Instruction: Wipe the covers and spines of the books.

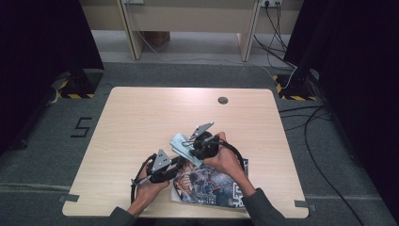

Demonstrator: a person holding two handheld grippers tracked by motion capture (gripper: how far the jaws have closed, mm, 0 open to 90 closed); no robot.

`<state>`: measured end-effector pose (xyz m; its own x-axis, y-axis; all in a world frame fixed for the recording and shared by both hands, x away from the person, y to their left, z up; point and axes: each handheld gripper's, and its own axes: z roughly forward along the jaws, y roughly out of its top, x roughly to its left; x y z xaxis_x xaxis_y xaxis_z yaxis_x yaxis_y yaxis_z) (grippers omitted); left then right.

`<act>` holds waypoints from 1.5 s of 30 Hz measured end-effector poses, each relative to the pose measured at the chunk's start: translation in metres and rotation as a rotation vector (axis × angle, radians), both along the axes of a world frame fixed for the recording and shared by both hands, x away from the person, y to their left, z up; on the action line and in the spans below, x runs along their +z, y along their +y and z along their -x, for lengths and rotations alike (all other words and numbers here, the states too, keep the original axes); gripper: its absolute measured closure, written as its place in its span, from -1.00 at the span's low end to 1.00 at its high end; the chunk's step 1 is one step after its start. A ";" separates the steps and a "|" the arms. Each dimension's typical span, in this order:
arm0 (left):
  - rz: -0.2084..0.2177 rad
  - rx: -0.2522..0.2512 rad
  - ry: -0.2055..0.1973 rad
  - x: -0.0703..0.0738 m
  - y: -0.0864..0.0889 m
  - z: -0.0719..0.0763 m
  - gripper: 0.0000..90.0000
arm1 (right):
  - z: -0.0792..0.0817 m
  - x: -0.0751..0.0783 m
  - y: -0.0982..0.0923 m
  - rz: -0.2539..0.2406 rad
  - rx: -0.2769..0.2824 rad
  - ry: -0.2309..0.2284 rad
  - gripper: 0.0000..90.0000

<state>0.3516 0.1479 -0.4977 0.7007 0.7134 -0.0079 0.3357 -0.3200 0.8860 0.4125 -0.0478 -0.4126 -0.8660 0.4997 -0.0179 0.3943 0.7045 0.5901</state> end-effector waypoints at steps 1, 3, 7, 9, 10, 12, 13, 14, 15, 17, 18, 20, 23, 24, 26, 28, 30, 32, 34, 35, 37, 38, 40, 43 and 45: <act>-0.001 0.001 -0.001 0.000 0.000 0.000 0.62 | -0.002 -0.001 -0.003 -0.008 0.018 -0.008 0.79; -0.001 -0.001 -0.002 0.000 0.000 0.000 0.62 | -0.002 -0.003 -0.010 -0.013 0.006 0.003 0.79; 0.004 -0.004 -0.005 0.001 0.000 0.000 0.62 | -0.004 -0.012 -0.042 0.028 -0.041 0.021 0.79; 0.002 -0.004 -0.008 0.001 0.000 0.000 0.62 | -0.004 -0.017 -0.058 0.040 -0.072 0.035 0.79; 0.003 -0.005 -0.008 0.001 0.000 0.000 0.62 | -0.005 -0.020 -0.069 0.049 -0.086 0.045 0.79; 0.003 -0.005 -0.008 0.001 0.000 0.000 0.62 | -0.008 -0.027 -0.091 0.063 -0.129 0.069 0.79; 0.003 -0.004 -0.008 0.001 0.000 0.000 0.62 | -0.010 -0.030 -0.101 0.061 -0.154 0.079 0.79; 0.001 -0.004 -0.010 0.001 -0.001 0.000 0.62 | -0.011 -0.033 -0.110 0.052 -0.172 0.095 0.79; 0.004 -0.004 -0.010 0.001 -0.001 0.000 0.62 | -0.012 -0.035 -0.116 0.044 -0.181 0.107 0.79; 0.004 -0.005 -0.009 0.001 -0.001 -0.001 0.62 | -0.013 -0.035 -0.118 0.036 -0.187 0.114 0.79; 0.002 -0.006 -0.006 0.001 -0.001 -0.001 0.62 | -0.013 -0.034 -0.115 0.050 -0.187 0.102 0.79; 0.001 -0.005 -0.007 0.001 -0.001 -0.001 0.62 | -0.011 -0.032 -0.105 0.076 -0.168 0.074 0.78; 0.001 -0.006 -0.009 0.001 -0.001 -0.001 0.62 | -0.009 -0.024 -0.084 0.062 -0.128 0.063 0.78; 0.000 -0.003 -0.008 0.001 -0.001 -0.001 0.62 | -0.009 -0.022 -0.076 0.060 -0.116 0.054 0.78; 0.002 -0.001 -0.004 0.000 -0.001 -0.001 0.62 | -0.008 -0.018 -0.060 0.061 -0.083 0.034 0.78; -0.001 -0.002 -0.003 0.000 -0.001 -0.001 0.62 | -0.007 -0.014 -0.046 0.052 -0.052 0.025 0.78; -0.004 -0.001 -0.002 0.000 -0.001 -0.001 0.61 | -0.007 -0.010 -0.033 0.038 -0.029 0.022 0.78; -0.001 -0.001 -0.002 0.000 -0.001 -0.001 0.61 | -0.006 -0.006 -0.021 0.027 -0.012 0.014 0.78; 0.000 0.000 -0.002 -0.001 -0.001 -0.001 0.61 | -0.005 -0.003 -0.010 0.027 0.013 0.006 0.78; 0.000 0.000 -0.002 0.000 -0.001 -0.001 0.61 | -0.004 -0.002 -0.005 0.019 0.024 0.010 0.78; -0.002 -0.002 -0.003 0.000 0.000 -0.001 0.61 | -0.003 0.000 0.002 0.012 0.043 0.018 0.78; -0.001 -0.001 -0.002 0.000 0.000 -0.001 0.61 | -0.003 0.001 0.005 0.015 0.053 0.013 0.78; 0.000 0.000 -0.002 -0.001 -0.001 -0.001 0.61 | -0.003 0.001 0.006 0.014 0.053 0.013 0.79; 0.001 -0.004 -0.003 0.000 -0.001 -0.001 0.61 | -0.004 -0.001 0.000 0.005 0.050 0.027 0.79; -0.002 -0.004 -0.002 0.000 -0.001 -0.001 0.61 | -0.005 -0.003 -0.009 0.009 0.045 0.035 0.80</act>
<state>0.3529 0.1472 -0.4978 0.7038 0.7104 -0.0049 0.3324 -0.3232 0.8860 0.4178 -0.0568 -0.4155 -0.8876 0.4606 0.0086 0.3828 0.7270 0.5700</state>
